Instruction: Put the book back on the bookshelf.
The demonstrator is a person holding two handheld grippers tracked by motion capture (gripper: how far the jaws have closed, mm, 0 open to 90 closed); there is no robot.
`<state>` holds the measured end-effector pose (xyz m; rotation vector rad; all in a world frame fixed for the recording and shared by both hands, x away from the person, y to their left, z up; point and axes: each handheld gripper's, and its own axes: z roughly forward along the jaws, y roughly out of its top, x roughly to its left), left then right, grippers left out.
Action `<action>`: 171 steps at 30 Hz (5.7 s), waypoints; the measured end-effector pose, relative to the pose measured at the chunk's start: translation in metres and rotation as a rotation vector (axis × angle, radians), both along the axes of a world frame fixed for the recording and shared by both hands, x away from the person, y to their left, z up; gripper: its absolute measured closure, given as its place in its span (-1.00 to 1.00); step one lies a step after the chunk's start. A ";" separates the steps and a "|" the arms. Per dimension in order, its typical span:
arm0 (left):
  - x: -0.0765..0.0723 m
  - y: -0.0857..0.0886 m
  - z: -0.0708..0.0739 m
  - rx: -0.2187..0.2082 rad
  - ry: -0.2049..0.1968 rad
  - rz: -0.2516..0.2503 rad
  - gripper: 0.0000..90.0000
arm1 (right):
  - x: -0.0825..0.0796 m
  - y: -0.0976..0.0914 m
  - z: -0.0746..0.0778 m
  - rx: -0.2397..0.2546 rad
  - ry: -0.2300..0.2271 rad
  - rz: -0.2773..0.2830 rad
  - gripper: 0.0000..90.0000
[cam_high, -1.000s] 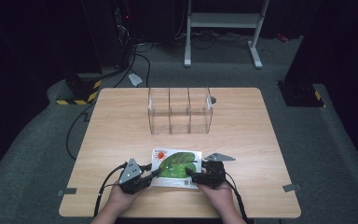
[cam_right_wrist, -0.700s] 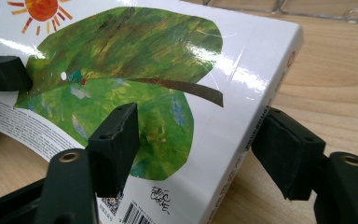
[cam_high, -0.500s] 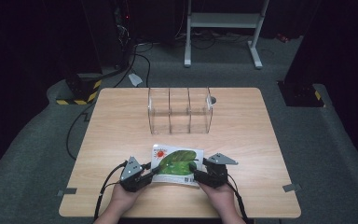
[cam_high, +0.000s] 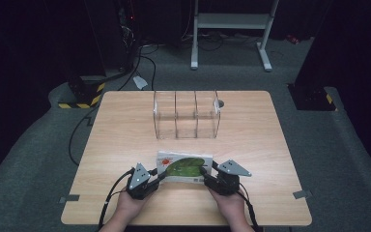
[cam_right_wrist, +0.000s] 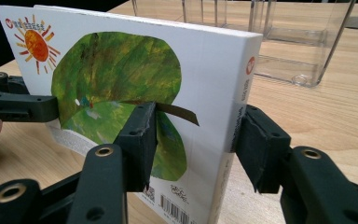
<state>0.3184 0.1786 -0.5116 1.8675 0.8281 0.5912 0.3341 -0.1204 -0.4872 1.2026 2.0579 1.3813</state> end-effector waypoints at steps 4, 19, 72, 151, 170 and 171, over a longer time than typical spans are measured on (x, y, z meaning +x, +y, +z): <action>-0.001 -0.003 -0.001 0.015 -0.015 0.003 0.58 | 0.000 -0.002 0.000 -0.002 -0.009 -0.004 0.12; -0.004 -0.001 -0.003 0.049 -0.024 -0.002 0.49 | -0.010 -0.006 -0.001 -0.010 -0.050 0.032 0.13; 0.005 -0.007 -0.005 0.081 0.031 0.039 0.37 | -0.006 -0.011 -0.008 0.017 -0.095 0.077 0.08; 0.011 0.067 -0.017 0.126 0.273 0.305 -0.34 | 0.020 -0.004 0.001 0.017 -0.113 0.235 0.14; 0.013 0.068 -0.017 0.125 0.278 0.361 -0.38 | 0.017 -0.006 0.003 0.001 -0.135 0.251 0.33; 0.013 0.068 -0.016 0.128 0.274 0.358 -0.37 | 0.017 -0.006 0.003 0.001 -0.134 0.253 0.36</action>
